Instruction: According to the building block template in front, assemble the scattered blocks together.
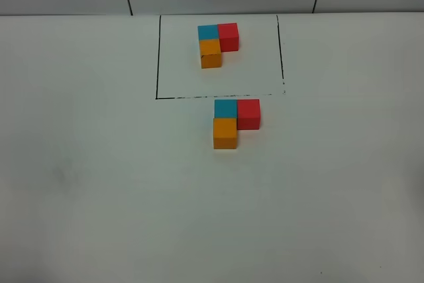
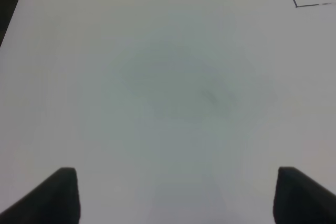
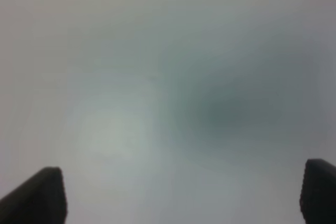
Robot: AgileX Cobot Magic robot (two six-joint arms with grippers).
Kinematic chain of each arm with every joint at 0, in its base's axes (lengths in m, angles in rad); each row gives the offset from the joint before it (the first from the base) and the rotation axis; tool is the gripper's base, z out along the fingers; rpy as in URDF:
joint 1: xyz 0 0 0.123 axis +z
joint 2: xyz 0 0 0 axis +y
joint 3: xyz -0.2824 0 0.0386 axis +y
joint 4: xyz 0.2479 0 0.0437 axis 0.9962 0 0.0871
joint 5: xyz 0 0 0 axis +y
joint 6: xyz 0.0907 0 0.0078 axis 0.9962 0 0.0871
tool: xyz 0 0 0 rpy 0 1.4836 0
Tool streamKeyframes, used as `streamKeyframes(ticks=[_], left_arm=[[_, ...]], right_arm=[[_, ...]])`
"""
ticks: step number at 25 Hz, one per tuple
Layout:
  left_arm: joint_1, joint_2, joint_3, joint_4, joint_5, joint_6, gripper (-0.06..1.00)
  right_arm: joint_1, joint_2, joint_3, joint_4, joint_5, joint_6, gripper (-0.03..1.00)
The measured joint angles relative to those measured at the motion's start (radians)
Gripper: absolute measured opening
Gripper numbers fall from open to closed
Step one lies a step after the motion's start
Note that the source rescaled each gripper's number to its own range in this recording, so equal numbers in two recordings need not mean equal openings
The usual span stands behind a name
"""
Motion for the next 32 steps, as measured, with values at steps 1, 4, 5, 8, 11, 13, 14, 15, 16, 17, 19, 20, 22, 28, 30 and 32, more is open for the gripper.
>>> streamKeyframes(ticks=[1, 4, 5, 8, 11, 13, 14, 15, 16, 17, 19, 20, 22, 28, 30, 32], left_arm=[[0.000, 0.000, 0.000, 0.000, 0.000, 0.000, 0.75], [0.000, 0.000, 0.000, 0.000, 0.000, 0.000, 0.75], [0.000, 0.000, 0.000, 0.000, 0.000, 0.000, 0.75], [0.000, 0.000, 0.000, 0.000, 0.000, 0.000, 0.75], [0.000, 0.000, 0.000, 0.000, 0.000, 0.000, 0.75], [0.000, 0.000, 0.000, 0.000, 0.000, 0.000, 0.75], [0.000, 0.000, 0.000, 0.000, 0.000, 0.000, 0.75], [0.000, 0.000, 0.000, 0.000, 0.000, 0.000, 0.75], [0.000, 0.000, 0.000, 0.000, 0.000, 0.000, 0.75], [0.000, 0.000, 0.000, 0.000, 0.000, 0.000, 0.75], [0.000, 0.000, 0.000, 0.000, 0.000, 0.000, 0.75], [0.000, 0.000, 0.000, 0.000, 0.000, 0.000, 0.75], [0.000, 0.000, 0.000, 0.000, 0.000, 0.000, 0.75], [0.000, 0.000, 0.000, 0.000, 0.000, 0.000, 0.75], [0.000, 0.000, 0.000, 0.000, 0.000, 0.000, 0.75], [0.000, 0.000, 0.000, 0.000, 0.000, 0.000, 0.75]], right_arm=[[0.000, -0.055, 0.023, -0.003, 0.004, 0.004, 0.81], [0.000, -0.200, 0.098, 0.000, 0.007, 0.009, 0.81], [0.000, -0.236, 0.119, 0.008, 0.009, 0.010, 0.81], [0.019, -0.332, 0.193, 0.022, 0.013, 0.015, 0.81], [0.058, -0.394, 0.252, 0.027, 0.019, 0.016, 0.81], [0.077, -0.435, 0.279, 0.029, 0.028, 0.018, 0.81], [0.083, -0.453, 0.288, 0.030, 0.028, 0.018, 0.81], [0.091, -0.476, 0.297, 0.031, 0.028, 0.018, 0.81], [0.096, -0.501, 0.306, 0.032, 0.028, 0.018, 0.81], [0.096, -0.527, 0.315, 0.034, 0.030, 0.018, 0.81], [0.097, -0.576, 0.334, 0.038, 0.035, 0.018, 0.81], [0.097, -0.599, 0.340, 0.038, 0.038, 0.018, 0.81], [0.101, -0.648, 0.345, 0.038, 0.047, 0.018, 0.81], [0.146, -0.777, 0.351, 0.038, 0.060, 0.020, 0.79], [0.146, -0.821, 0.358, 0.035, 0.066, 0.030, 0.78], [0.149, -0.857, 0.359, 0.034, 0.069, 0.034, 0.77]])
